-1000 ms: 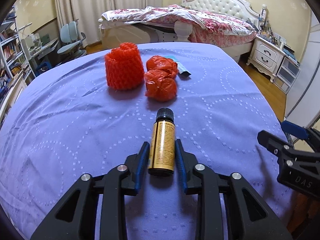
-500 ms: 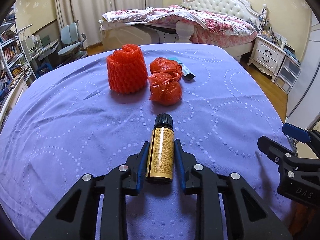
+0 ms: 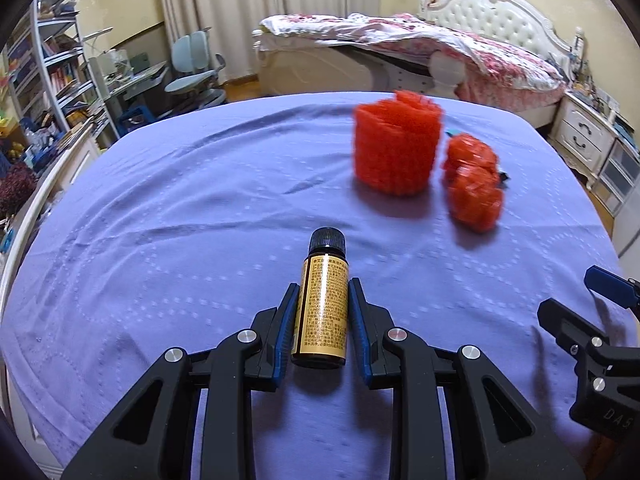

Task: Collect trash
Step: 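Move the open right tool toward the orange plastic bags, then grasp the orange plastic bags with the right tool and lift them, then carry the yellow bottle and orange bags over the black bin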

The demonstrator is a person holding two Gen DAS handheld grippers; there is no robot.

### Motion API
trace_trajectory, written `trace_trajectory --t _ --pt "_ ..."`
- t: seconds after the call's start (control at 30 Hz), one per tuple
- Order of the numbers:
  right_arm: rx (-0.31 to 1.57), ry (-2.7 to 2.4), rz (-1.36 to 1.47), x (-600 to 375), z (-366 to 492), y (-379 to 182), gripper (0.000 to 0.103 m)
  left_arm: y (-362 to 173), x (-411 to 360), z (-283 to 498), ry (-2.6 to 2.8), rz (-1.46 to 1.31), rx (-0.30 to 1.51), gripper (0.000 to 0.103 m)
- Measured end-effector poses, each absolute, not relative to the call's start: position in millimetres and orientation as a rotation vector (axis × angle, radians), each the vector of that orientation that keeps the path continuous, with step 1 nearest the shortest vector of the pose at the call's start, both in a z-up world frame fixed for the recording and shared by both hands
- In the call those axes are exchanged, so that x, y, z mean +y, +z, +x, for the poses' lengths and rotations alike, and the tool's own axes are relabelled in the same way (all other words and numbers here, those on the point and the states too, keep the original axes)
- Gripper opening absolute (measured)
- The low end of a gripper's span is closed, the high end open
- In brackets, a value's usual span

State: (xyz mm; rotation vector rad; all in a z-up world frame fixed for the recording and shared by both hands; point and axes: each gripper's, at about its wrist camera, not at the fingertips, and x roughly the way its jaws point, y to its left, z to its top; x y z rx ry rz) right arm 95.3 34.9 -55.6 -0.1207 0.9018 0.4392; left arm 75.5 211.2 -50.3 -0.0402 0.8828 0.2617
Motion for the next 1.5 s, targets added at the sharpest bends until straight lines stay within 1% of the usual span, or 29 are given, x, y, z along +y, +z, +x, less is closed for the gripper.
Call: trace_trajectory --t 0.27,0.53,0.57,0.63,0.7,0.77,1.17,1.5 --pt "0.899 0.461 -0.124 80 118 -57 0.072 -50 248 79 0.307 -0.104 0.882 0.028" --pt "0.900 0.428 -0.111 107 141 -57 0.069 -50 254 79 0.297 -0.123 0.876 0.028" --pt "0.899 0.420 -0.111 109 142 -56 0.067 -50 254 78 0.295 -0.126 0.875 0.028" --pt "0.896 0.411 -0.114 112 145 -56 0.053 -50 255 78 0.291 -0.132 0.874 0.028" --pt "0.894 0.403 -0.112 112 147 -55 0.044 -50 256 77 0.288 -0.135 0.872 0.027" --pt "0.894 0.406 -0.111 109 148 -55 0.040 -50 257 76 0.285 -0.136 0.872 0.028" --pt "0.892 0.440 -0.129 83 112 -52 0.038 -47 244 61 0.271 -0.138 0.862 0.027" --pt "0.892 0.455 -0.128 49 77 -51 0.038 -45 203 40 0.230 -0.129 0.845 0.027"
